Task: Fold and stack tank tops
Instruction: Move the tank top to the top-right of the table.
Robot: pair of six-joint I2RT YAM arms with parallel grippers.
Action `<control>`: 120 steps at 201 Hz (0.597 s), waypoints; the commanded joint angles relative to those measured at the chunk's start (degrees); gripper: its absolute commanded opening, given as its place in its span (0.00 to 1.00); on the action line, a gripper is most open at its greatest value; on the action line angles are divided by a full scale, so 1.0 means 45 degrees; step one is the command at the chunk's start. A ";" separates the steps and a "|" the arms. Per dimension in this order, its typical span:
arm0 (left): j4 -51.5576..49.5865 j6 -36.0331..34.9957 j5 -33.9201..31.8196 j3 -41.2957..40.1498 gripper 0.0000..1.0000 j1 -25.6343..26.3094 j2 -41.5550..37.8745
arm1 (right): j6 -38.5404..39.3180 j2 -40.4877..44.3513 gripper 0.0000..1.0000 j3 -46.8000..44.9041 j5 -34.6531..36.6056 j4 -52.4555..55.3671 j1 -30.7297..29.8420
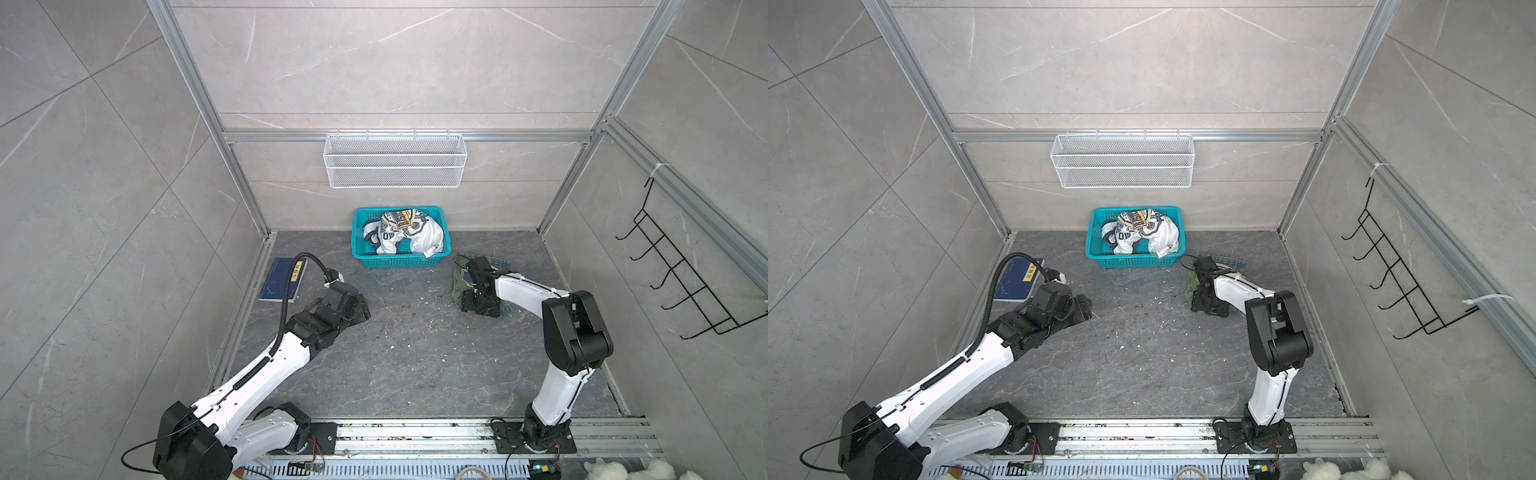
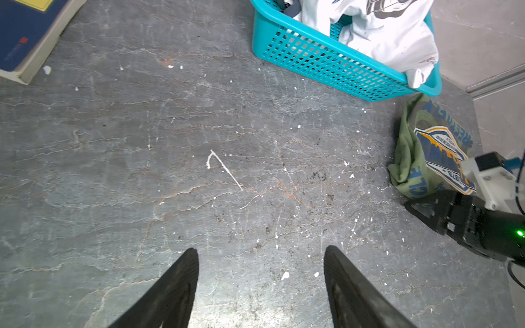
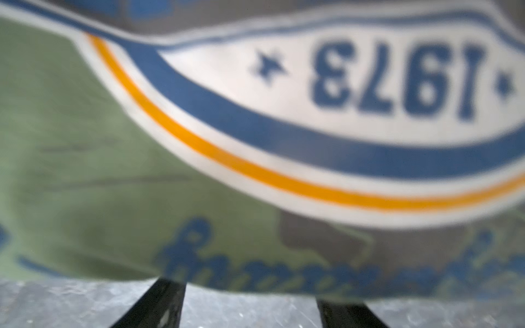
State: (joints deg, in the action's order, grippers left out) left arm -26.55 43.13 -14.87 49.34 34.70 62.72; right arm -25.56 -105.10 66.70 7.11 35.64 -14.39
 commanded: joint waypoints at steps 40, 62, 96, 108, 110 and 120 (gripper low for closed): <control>-0.0213 -0.0614 0.0211 -0.0025 0.72 -0.0533 -0.0495 | 0.0427 -0.0601 0.72 0.0622 0.0287 0.0825 0.1488; -0.0247 -0.0757 0.0238 -0.0070 0.72 -0.0562 -0.0777 | 0.0596 -0.1339 0.73 0.1524 0.0368 0.0645 0.1944; -0.0503 -0.1039 0.0108 -0.0237 0.73 -0.0635 -0.1220 | 0.0935 -0.2659 0.73 0.3596 0.0095 0.0878 0.2339; -0.0609 -0.1069 0.0080 -0.0278 0.73 -0.0690 -0.1323 | 0.1178 -0.3186 0.73 0.4500 0.0278 0.1131 0.2428; -0.0606 -0.1079 0.0062 -0.0280 0.73 -0.0697 -0.1355 | 0.1225 -0.3280 0.73 0.4657 0.0334 0.1223 0.2430; -0.0649 -0.1123 0.0047 -0.0342 0.73 -0.0746 -0.1423 | 0.1533 -0.3681 0.73 0.5457 0.0581 0.1510 0.2447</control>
State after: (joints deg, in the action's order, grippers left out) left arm -28.29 40.21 -14.44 48.16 32.05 57.91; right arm -21.98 -117.75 84.07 7.42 39.51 -3.60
